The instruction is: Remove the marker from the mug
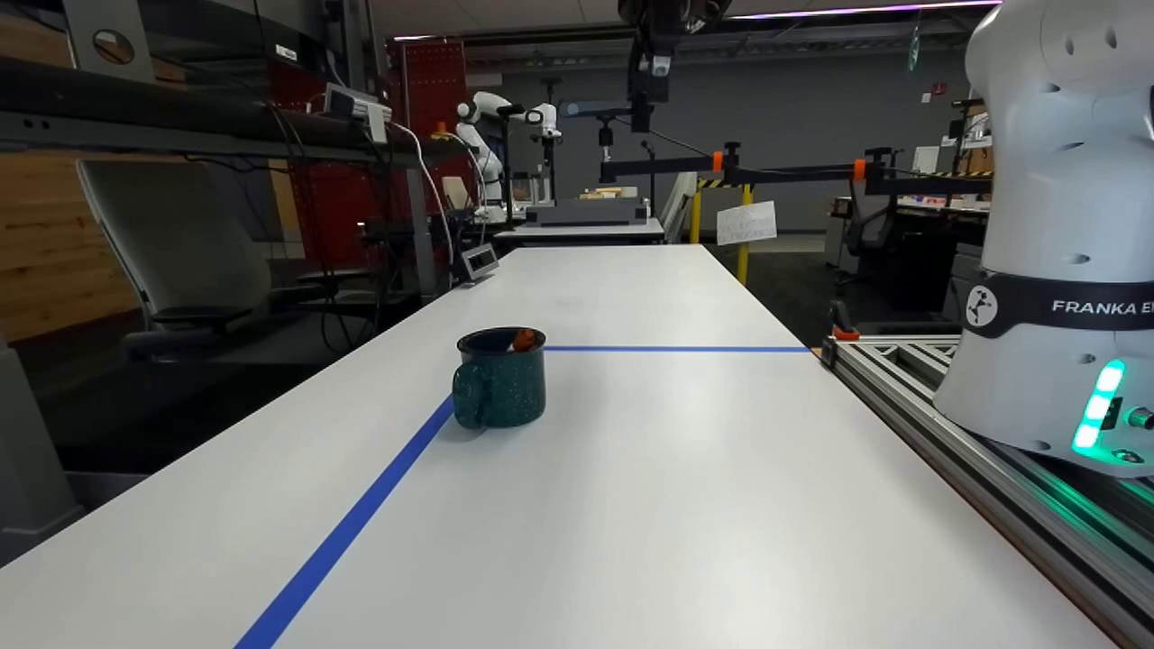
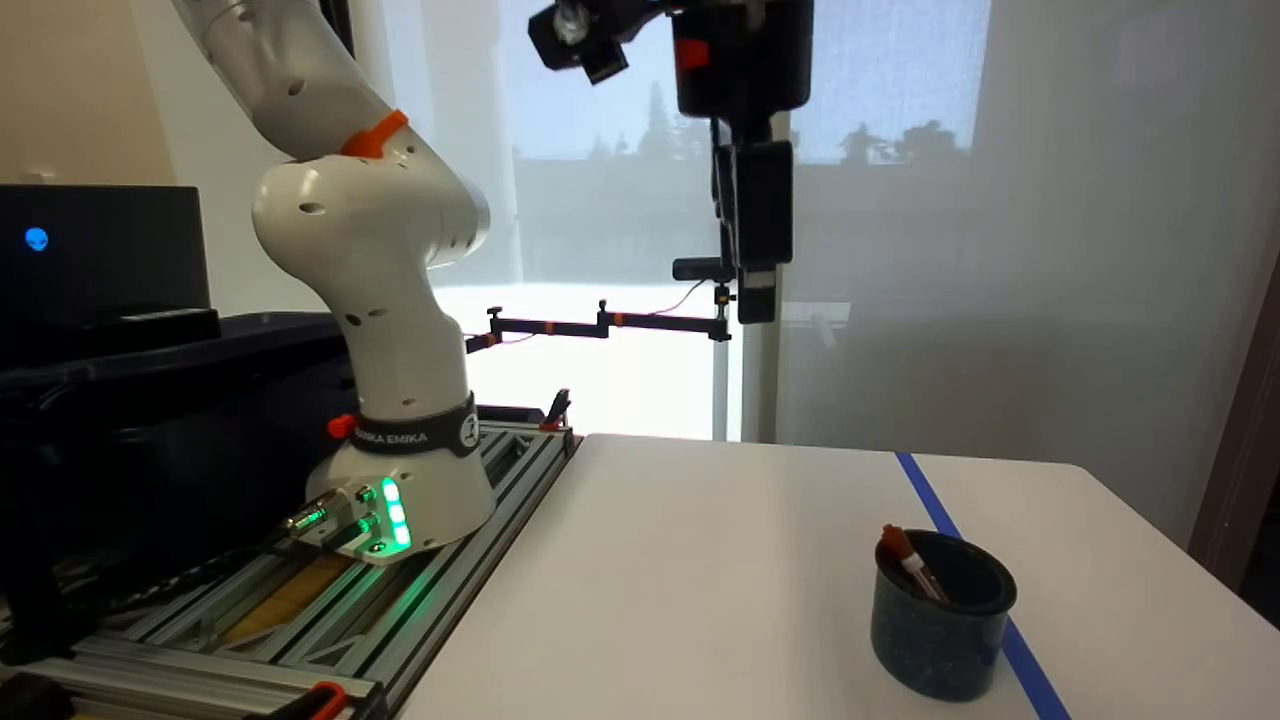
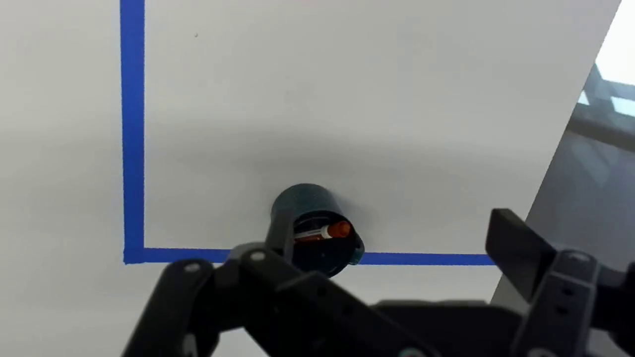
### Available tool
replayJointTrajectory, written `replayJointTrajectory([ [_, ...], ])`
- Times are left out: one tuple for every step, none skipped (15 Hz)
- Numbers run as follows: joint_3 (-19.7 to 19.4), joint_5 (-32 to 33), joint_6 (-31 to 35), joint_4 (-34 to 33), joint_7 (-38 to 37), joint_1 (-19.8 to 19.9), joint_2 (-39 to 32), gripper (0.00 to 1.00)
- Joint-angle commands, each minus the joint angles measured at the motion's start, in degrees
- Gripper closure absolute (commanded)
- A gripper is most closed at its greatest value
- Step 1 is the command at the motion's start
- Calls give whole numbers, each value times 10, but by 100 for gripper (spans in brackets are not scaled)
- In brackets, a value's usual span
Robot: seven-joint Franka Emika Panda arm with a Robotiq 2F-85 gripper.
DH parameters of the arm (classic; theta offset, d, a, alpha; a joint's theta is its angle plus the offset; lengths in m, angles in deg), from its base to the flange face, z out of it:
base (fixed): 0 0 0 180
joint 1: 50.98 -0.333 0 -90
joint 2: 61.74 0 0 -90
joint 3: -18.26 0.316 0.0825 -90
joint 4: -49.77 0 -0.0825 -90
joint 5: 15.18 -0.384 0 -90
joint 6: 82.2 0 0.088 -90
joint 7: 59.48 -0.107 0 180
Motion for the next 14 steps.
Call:
replayJointTrajectory([
  [28,-40,30,-7,-65,8,-63,0],
  [37,-52,30,-13,-88,10,-81,0],
  [45,-64,32,-18,-113,11,-97,0],
  [53,-76,30,-25,-140,12,-114,0],
  [62,-86,24,-34,-167,14,-130,0],
  [70,-96,23,-42,-196,15,-146,0],
  [79,-102,21,-52,-227,18,-160,0],
  [88,-108,23,-65,-258,21,-176,0],
  [95,-115,29,-76,-287,23,-190,0],
  [102,-117,22,-90,-313,26,-205,0],
  [107,-120,19,-103,-335,29,-219,0],
  [111,-120,11,-118,-359,31,-236,0],
  [114,-124,2,-133,-377,33,-253,0],
  [115,-130,-4,-145,-390,34,-268,0],
])
